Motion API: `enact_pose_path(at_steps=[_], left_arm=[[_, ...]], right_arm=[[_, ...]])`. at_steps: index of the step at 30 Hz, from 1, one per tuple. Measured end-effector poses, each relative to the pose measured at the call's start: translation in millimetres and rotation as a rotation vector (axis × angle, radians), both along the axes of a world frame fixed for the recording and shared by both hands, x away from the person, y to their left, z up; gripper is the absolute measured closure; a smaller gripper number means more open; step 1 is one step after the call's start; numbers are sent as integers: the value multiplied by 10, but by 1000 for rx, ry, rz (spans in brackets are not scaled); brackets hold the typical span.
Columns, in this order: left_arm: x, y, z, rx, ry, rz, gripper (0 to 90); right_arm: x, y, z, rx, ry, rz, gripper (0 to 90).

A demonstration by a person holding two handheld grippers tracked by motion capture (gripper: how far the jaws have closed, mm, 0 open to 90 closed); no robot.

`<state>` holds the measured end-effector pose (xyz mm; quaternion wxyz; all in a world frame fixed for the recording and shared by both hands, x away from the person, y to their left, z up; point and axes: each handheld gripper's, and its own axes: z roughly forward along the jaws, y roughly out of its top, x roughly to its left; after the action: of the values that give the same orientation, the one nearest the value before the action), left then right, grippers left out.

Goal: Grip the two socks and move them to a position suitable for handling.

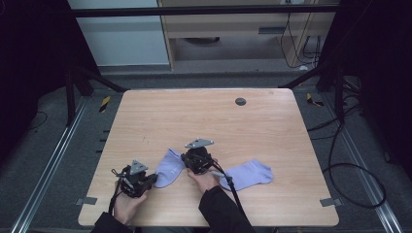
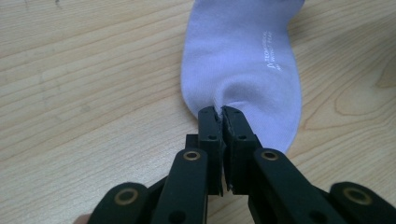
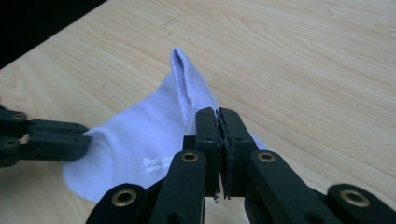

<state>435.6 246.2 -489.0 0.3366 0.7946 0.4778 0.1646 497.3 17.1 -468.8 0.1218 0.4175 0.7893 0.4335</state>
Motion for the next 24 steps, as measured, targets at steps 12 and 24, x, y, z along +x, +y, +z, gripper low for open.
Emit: enact_pose_path(at_steps=[12, 24], left_arm=[[-22, 76, 49, -30, -48, 64, 657], [-21, 53, 5, -14, -36, 105, 587]], right_arm=[[177, -53, 34, -64, -59, -55, 689], [304, -119, -29, -103, -23, -64, 681]])
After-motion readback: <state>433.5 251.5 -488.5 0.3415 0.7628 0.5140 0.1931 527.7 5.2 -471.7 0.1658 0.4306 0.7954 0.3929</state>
